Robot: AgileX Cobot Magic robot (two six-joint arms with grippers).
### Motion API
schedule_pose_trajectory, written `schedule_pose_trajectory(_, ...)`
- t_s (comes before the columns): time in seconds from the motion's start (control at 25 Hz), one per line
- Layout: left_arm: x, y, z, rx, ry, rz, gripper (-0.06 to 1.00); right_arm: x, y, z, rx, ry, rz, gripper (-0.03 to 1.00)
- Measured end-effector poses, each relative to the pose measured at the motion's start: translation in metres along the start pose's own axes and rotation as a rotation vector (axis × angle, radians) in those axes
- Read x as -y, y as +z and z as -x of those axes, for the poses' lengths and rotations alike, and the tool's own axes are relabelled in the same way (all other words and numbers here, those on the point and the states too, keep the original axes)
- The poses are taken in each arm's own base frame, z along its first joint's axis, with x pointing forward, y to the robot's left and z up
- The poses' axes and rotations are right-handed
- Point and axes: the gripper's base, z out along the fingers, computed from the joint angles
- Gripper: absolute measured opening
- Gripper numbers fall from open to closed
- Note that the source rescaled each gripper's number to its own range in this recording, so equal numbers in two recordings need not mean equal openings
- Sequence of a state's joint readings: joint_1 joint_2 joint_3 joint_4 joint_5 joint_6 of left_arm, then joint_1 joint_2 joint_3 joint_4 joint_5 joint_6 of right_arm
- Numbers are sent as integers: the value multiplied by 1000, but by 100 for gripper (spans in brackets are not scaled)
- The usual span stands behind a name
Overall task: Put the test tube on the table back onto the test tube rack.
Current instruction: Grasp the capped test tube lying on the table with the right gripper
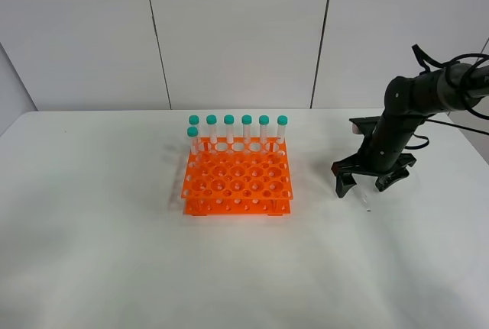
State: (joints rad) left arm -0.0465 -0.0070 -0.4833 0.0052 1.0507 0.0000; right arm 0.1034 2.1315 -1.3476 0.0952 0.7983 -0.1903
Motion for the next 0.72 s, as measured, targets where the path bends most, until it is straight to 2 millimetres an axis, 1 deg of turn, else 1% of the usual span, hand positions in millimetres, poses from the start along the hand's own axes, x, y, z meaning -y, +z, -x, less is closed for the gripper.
schedule_pose_trajectory(0.2,0,0,0,0,0,0,100,0,2,0,-5,0,1,90)
schedule_pose_trajectory(0.32,0,0,0,0,0,0,100,0,2,0,-6,0,1,84)
schedule_pose_trajectory(0.36,0,0,0,0,0,0,100,0,2,0,-6,0,1,79)
schedule_pose_trajectory(0.48,0,0,0,0,0,0,100,0,2,0,-7,3,1,57)
schedule_pose_trajectory(0.6,0,0,0,0,0,0,100,0,2,0,-7,2,-1,25)
schedule_pose_trajectory(0.68,0,0,0,0,0,0,100,0,2,-1,-7,2,-2,0)
schedule_pose_trajectory(0.72,0,0,0,0,0,0,100,0,2,0,-6,1,-3,1)
